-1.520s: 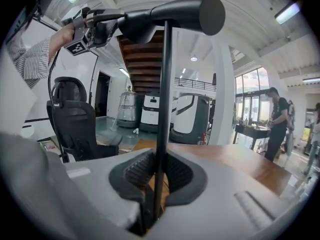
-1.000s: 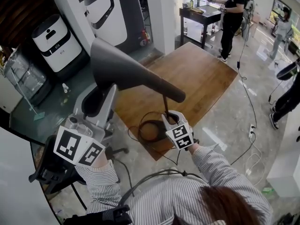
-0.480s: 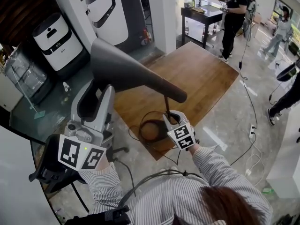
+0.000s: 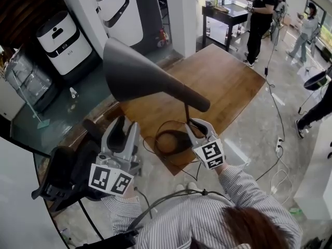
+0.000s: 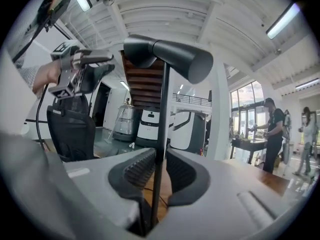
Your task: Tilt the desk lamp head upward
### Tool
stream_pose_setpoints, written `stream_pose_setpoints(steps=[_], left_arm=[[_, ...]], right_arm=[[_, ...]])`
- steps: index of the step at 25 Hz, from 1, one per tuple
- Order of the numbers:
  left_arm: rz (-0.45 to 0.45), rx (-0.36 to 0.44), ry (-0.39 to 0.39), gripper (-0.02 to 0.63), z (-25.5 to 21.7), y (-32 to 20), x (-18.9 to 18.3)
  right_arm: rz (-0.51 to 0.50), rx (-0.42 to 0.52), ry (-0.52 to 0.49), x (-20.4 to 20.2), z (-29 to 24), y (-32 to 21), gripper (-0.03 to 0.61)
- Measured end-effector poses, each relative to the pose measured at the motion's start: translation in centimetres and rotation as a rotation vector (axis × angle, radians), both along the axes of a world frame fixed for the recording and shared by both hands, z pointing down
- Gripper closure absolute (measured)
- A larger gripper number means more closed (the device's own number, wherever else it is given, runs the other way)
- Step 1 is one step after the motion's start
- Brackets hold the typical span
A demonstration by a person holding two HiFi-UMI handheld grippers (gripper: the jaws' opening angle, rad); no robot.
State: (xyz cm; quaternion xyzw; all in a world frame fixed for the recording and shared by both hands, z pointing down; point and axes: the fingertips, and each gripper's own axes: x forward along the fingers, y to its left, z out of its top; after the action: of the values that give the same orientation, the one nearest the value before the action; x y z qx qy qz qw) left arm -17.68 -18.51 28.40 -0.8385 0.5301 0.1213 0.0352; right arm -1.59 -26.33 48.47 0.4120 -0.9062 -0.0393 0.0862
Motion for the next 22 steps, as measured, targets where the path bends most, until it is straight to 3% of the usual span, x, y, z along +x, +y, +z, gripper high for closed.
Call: stream_pose_setpoints(steps=[5,8,14,17,22], left_arm=[[0.176,-0.091,0.073,0.441,5.9,-0.4,5.9],[0.222,-0.143,0.049,0.459,8.8,-1.1,9.3],[0.235,-0.258,0.036,0.550,15.1,-2.1,12.4],[0.225,-0.307,0.039,0.581,16.4,-2.4,13.0],[0.209,-0.362,0.037,0.607,17.6,-2.7,13.2]], right_arm=[[-0.009,0.041,-0.053,1.0,-2.9,2.3,0.518],[-0.044,0.019,-0.085,1.1,-4.1,3.7,0.520],[-0.060,-0.017,-0.080,1.3,-4.0,5.3,0.535],[-0.049,-0.045,-0.099,1.6,-3.6,5.6,0.573],[-0.034,-0.077,-0.132,1.8,-3.4,5.6,0.577]])
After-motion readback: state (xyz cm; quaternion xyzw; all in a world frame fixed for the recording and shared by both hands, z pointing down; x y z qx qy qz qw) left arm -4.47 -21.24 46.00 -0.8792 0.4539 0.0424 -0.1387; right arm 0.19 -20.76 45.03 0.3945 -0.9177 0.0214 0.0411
